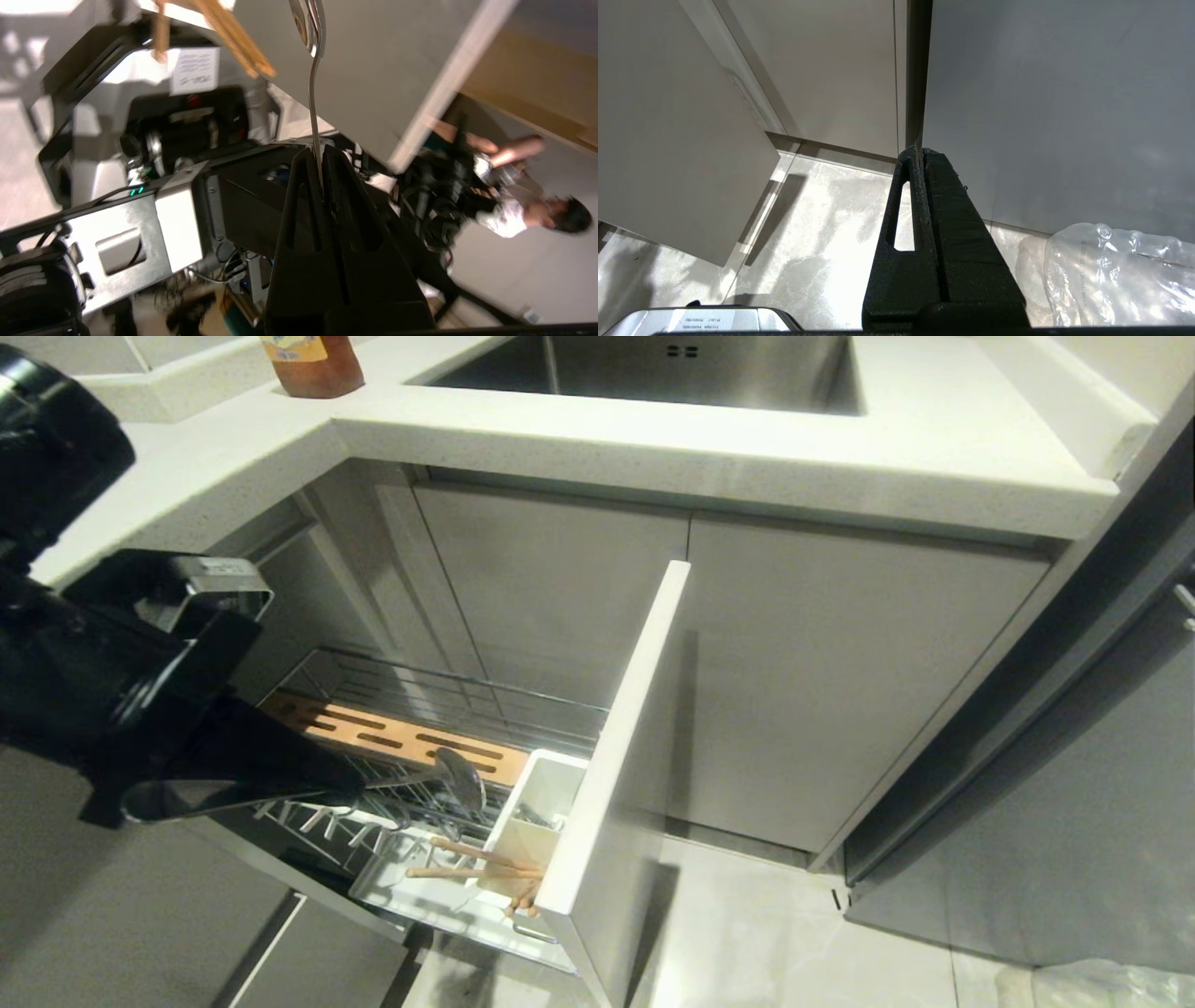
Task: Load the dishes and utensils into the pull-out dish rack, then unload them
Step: Pick up the spoon and place it in the cupboard
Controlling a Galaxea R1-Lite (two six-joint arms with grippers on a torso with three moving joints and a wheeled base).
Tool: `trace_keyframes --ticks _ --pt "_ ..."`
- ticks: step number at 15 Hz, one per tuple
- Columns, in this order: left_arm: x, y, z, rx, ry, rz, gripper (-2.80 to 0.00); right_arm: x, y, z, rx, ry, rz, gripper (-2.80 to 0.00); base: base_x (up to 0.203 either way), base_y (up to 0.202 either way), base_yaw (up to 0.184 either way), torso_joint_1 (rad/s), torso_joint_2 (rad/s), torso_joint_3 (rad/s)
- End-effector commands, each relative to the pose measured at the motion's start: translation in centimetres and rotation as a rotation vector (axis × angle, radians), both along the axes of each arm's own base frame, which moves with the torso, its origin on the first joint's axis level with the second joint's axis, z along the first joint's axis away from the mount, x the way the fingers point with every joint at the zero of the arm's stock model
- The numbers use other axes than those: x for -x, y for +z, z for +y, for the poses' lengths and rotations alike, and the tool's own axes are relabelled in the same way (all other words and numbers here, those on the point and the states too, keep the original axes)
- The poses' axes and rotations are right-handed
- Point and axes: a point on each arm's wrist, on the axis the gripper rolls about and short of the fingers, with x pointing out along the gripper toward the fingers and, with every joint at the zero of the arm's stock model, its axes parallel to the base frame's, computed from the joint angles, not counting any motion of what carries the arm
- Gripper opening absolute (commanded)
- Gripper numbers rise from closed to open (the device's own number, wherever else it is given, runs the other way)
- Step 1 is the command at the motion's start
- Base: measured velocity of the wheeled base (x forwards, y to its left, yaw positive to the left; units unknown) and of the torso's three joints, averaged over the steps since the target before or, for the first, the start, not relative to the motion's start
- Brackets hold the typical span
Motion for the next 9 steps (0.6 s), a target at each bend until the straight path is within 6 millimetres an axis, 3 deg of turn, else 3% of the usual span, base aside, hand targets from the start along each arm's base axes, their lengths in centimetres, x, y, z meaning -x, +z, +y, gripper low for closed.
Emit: trace_keyframes --ticks 1,9 --pt "-3.2 -2.2 -1.5 -0.038 0.005 0.102 -2.8 0.0 0.0 0.0 0.0 0.0 0.001 -2.8 0.0 0.0 0.0 0.0 0.0 0.0" --pt "-9.1 -6.3 -3.7 -0.081 0.049 0.166 -2.8 0.0 0.0 0.0 0.0 0.0 0.001 -2.8 0.0 0.0 0.0 0.0 0.0 0.0"
